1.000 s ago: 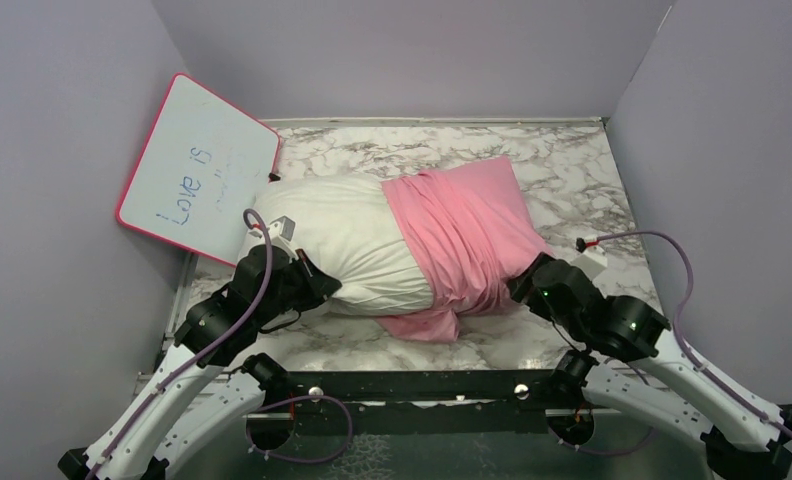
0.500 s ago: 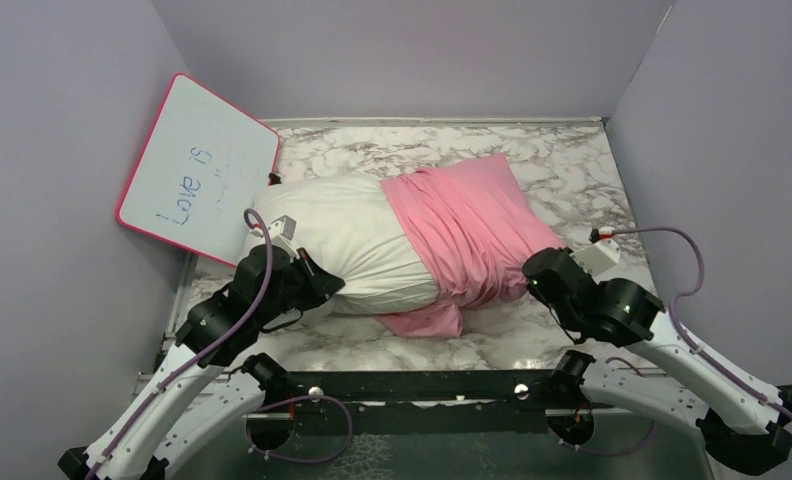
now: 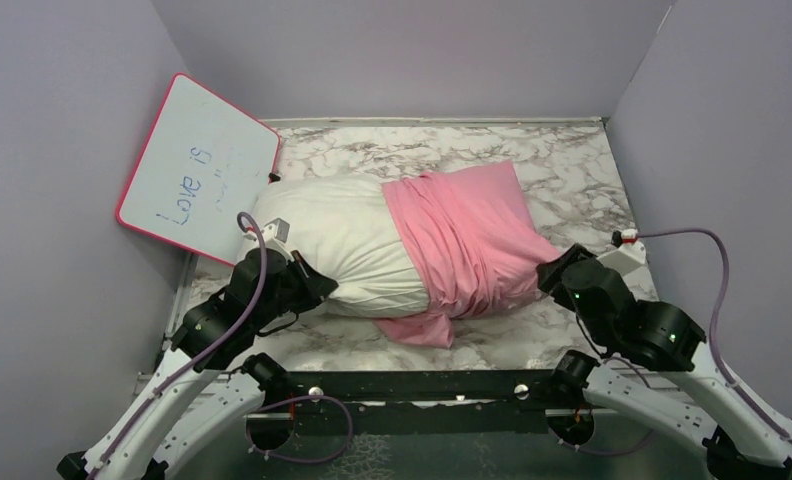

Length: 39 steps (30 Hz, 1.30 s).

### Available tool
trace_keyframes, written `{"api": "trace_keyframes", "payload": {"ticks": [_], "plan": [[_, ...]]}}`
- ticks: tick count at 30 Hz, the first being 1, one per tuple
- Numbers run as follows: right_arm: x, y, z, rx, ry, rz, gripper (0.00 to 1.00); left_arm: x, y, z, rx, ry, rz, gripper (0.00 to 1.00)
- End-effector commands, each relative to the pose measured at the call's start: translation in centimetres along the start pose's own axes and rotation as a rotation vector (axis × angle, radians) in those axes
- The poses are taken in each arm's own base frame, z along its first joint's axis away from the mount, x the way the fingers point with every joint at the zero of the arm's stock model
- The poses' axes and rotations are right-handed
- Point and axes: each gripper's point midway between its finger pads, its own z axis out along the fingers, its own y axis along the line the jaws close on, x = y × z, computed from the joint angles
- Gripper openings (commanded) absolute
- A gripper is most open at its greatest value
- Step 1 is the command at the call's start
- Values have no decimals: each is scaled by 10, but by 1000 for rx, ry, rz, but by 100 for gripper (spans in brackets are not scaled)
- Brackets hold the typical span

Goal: Remove the pillowcase from the pillow
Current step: Remove the pillow from the pillowcase.

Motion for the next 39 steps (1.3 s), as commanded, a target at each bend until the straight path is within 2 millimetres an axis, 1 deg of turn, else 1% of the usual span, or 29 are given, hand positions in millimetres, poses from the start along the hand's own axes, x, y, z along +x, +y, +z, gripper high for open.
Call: {"api": "trace_keyframes", "payload": {"ticks": [1, 3, 7, 10, 11, 14, 18, 19, 21, 23, 24, 25, 26, 28, 29, 30, 31, 33, 34, 36, 38, 39], "plan": [[-7, 16, -8, -140, -8, -111, 66, -15, 20, -5, -88, -85, 29, 0], [-7, 32, -17, -235, 22, -130, 72, -11, 17, -1, -72, -66, 23, 0], [-11, 75, -40, -450, 68, -183, 79, -2, 17, 7, -55, -36, 11, 0], [-16, 105, -47, -530, 90, -246, 81, 3, 14, 12, -33, -15, 9, 0], [-15, 113, -44, -531, 99, -276, 81, 5, 13, 14, -27, -2, 11, 0], [-15, 130, -24, -454, 114, -355, 82, 14, 13, 20, -27, 45, 18, 0], [-15, 146, 15, -289, 107, -512, 83, 24, 12, 22, -12, 100, 26, 0], [-11, 150, 30, -249, 103, -559, 85, 25, 11, 21, -5, 103, 27, 0], [-3, 161, 49, -236, 100, -625, 87, 25, 9, 17, 15, 97, 30, 0], [17, 173, 65, -271, 157, -664, 88, 25, 5, 13, 41, 101, 46, 1], [30, 175, 72, -286, 201, -675, 87, 25, 4, 11, 47, 102, 61, 12], [45, 177, 77, -306, 246, -687, 85, 21, 3, 8, 41, 96, 70, 29], [62, 176, 80, -328, 301, -706, 77, 15, 2, 4, 32, 76, 74, 44], [95, 169, 80, -379, 412, -714, 57, -2, -10, -6, 52, 25, 87, 67], [111, 161, 78, -393, 460, -695, 51, -10, -19, -12, 73, 4, 94, 74], [125, 154, 74, -418, 504, -670, 46, -24, -27, -18, 78, -42, 103, 78], [140, 143, 70, -437, 543, -640, 44, -39, -39, -27, 99, -85, 117, 81], [166, 117, 64, -432, 608, -576, 44, -61, -56, -35, 113, -130, 170, 85], [179, 100, 63, -404, 638, -544, 44, -70, -65, -33, 113, -137, 202, 86], [203, 73, 54, -376, 718, -465, 44, -83, -79, -24, 108, -129, 277, 88], [222, 53, 46, -357, 775, -385, 43, -90, -84, -1, 66, -96, 338, 90], [229, 45, 42, -353, 792, -351, 43, -91, -81, 13, 32, -80, 359, 91]]}}
